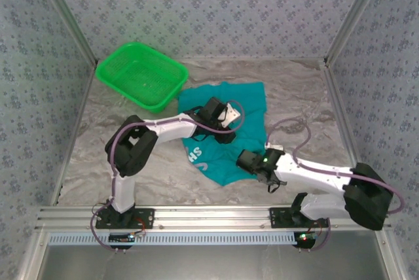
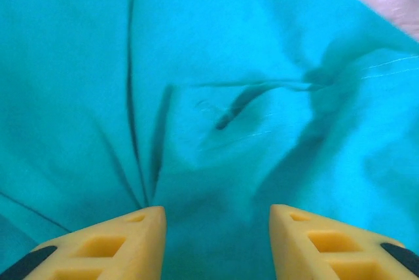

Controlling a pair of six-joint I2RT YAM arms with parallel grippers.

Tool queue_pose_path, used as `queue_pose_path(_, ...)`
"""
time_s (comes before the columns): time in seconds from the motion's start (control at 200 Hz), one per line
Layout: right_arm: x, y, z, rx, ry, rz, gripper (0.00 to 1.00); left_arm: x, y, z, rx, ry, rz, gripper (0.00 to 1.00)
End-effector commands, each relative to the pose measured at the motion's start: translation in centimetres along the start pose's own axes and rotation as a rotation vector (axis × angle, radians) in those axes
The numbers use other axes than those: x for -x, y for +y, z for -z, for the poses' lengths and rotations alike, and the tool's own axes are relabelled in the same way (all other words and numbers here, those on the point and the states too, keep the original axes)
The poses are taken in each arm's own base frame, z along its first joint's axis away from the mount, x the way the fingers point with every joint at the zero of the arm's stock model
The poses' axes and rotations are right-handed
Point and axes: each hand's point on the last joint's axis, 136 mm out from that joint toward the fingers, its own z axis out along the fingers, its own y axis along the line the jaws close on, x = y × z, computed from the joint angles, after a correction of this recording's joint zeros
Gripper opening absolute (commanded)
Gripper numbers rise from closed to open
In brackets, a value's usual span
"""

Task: Fold the inside-out t-shirt

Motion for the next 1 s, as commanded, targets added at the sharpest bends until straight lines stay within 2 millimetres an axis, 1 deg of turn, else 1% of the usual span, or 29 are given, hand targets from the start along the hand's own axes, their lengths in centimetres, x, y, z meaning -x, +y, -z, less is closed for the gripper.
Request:
queue_pose_path(0.0,-1.7,0.3,0.7,0.134,0.116,-0.018,0.34,4.1,-4.9,4.1,-0.090,-0.125,-0.179,0.47)
queue_pose_path(0.03,-1.9,0.7,1.1,0.195,0.139,-0.021,0.36,4.3,-6.0,4.4,-0.108,-0.133,-0.219,0.47)
queue_pose_path(0.065,-1.8,0.7,1.5,0.249,0.161,-0.039,0.39,4.4,-7.1,4.6,-0.124,-0.144,-0.258,0.47)
queue_pose_path(0.125,-1.5,0.6,2.4,0.340,0.185,-0.077,0.39,4.6,-8.8,4.9,-0.163,-0.164,-0.323,0.47)
queue_pose_path(0.225,-0.2,-0.3,3.9,0.470,0.167,-0.147,0.41,4.4,-11.0,4.9,-0.244,-0.179,-0.388,0.48)
queue_pose_path(0.3,1.0,-0.7,4.8,0.553,0.156,-0.223,0.42,3.9,-13.0,4.7,-0.320,-0.155,-0.449,0.49)
queue_pose_path(0.335,1.7,-1.2,4.9,0.559,0.157,-0.288,0.42,3.4,-13.9,4.2,-0.343,-0.132,-0.490,0.49)
queue_pose_path(0.4,2.7,-3.0,4.0,0.509,0.167,-0.453,0.45,2.4,-15.6,3.3,-0.375,-0.089,-0.575,0.49)
queue_pose_path(0.46,3.8,-3.7,3.0,0.519,0.182,-0.604,0.47,1.7,-17.3,2.5,-0.409,-0.060,-0.635,0.50)
queue_pose_path(0.55,5.5,-4.3,1.4,0.580,0.200,-0.785,0.49,1.4,-19.6,1.2,-0.413,-0.046,-0.700,0.51)
queue_pose_path(0.605,6.3,-5.5,0.2,0.577,0.201,-0.877,0.49,1.2,-20.8,0.3,-0.399,-0.035,-0.733,0.52)
queue_pose_path(0.67,7.3,-7.4,-1.2,0.541,0.173,-0.903,0.49,1.0,-22.2,-0.5,-0.402,-0.018,-0.767,0.53)
queue_pose_path(0.7,7.5,-7.8,-1.7,0.536,0.179,-0.912,0.49,0.9,-22.7,-0.9,-0.402,-0.007,-0.783,0.53)
queue_pose_path(0.78,7.9,-8.5,-2.4,0.545,0.202,-0.918,0.49,0.2,-23.3,-2.4,-0.397,0.042,-0.810,0.53)
queue_pose_path(0.855,8.0,-8.9,-2.9,0.536,0.208,-0.926,0.49,-0.7,-23.8,-3.3,-0.407,0.079,-0.830,0.53)
queue_pose_path(0.929,8.2,-9.1,-3.2,0.531,0.198,-0.932,0.49,-1.5,-23.9,-4.0,-0.400,0.096,-0.841,0.53)
queue_pose_path(0.994,8.2,-9.3,-3.3,0.522,0.192,-0.934,0.50,-1.9,-23.5,-4.6,-0.370,0.103,-0.847,0.53)
